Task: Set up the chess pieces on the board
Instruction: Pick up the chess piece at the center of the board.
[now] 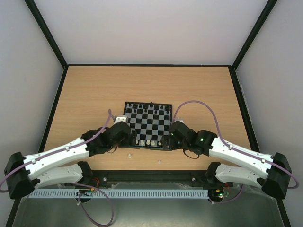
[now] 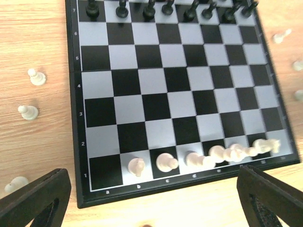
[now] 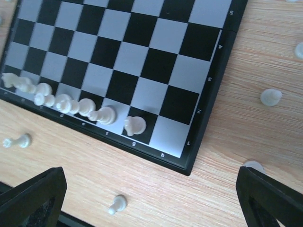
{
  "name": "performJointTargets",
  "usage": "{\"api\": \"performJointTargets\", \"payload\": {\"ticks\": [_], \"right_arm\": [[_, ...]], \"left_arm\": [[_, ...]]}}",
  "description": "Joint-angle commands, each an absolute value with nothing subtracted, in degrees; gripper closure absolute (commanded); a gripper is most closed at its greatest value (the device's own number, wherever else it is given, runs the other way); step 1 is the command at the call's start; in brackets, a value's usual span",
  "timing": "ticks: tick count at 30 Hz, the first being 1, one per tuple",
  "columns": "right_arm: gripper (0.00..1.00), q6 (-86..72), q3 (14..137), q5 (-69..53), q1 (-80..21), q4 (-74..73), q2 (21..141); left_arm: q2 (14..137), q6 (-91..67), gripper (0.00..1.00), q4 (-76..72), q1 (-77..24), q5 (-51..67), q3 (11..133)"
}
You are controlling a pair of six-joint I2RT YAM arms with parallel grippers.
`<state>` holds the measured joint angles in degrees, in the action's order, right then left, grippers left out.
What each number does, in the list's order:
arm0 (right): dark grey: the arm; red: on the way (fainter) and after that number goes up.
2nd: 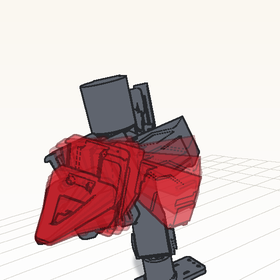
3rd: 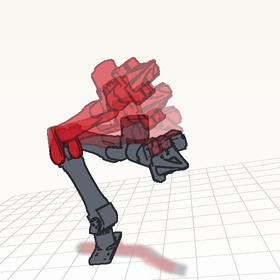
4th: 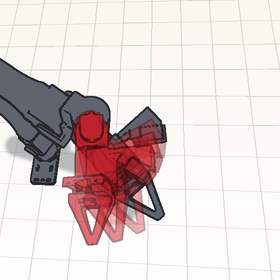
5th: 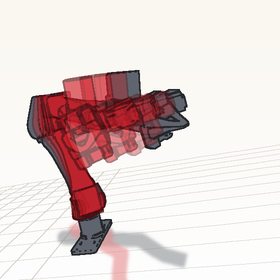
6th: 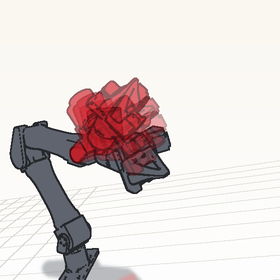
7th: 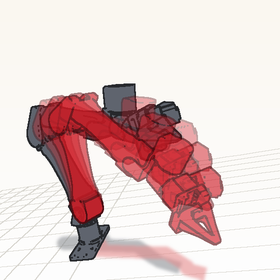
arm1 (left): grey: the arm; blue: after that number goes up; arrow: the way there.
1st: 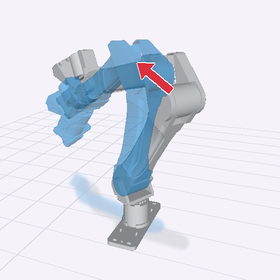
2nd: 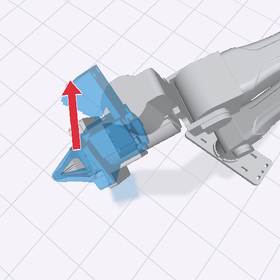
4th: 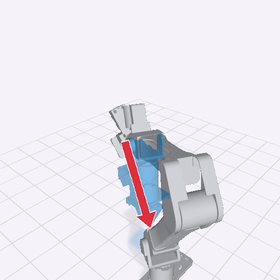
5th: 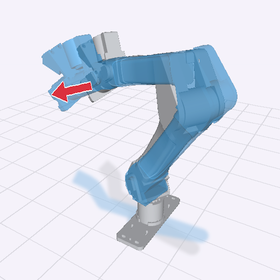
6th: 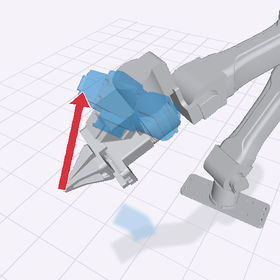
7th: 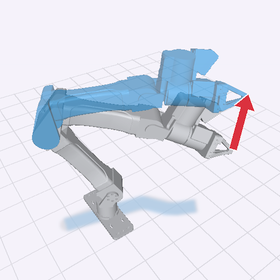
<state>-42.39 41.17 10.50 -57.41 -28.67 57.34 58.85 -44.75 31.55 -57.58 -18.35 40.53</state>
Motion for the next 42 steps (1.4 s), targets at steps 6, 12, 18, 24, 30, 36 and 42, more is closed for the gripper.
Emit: {"api": "performJointTargets", "payload": {"ticks": [6, 12, 18, 24, 30, 36, 42], "right_arm": [[0.01, -43.8, 40.8, 13.8, -52.5, -31.8, 64.1], [0.07, -47.0, 37.7, 15.0, -48.6, -30.6, 64.5], [0.26, -49.8, 35.9, 12.7, -48.3, -30.1, 67.9], [0.34, -51.9, 35.3, 13.6, -48.4, -32.6, 67.0], [0.43, -52.8, 34.2, 15.2, -48.3, -34.2, 67.1], [0.51, -52.6, 34.0, 15.4, -48.3, -32.9, 68.5], [0.59, -51.7, 34.9, 14.9, -47.9, -31.9, 69.5]], "left_arm": [[53.5, -45.1, 0.01, 27.8, -58.0, -15.8, 37.8], [50.7, -44.1, 0.01, 23.9, -58.0, -13.3, 34.9], [48.1, -43.1, 0.01, 22.9, -58.0, -12.4, 33.3], [47.1, -42.2, 0.01, 23.0, -58.0, -12.2, 32.7], [46.6, -42.1, 0.01, 22.2, -58.0, -11.6, 32.2], [46.6, -42.3, 0.01, 22.1, -58.0, -11.5, 31.6], [46.4, -42.6, 0.01, 22.3, -58.0, -11.5, 31.3]]}}
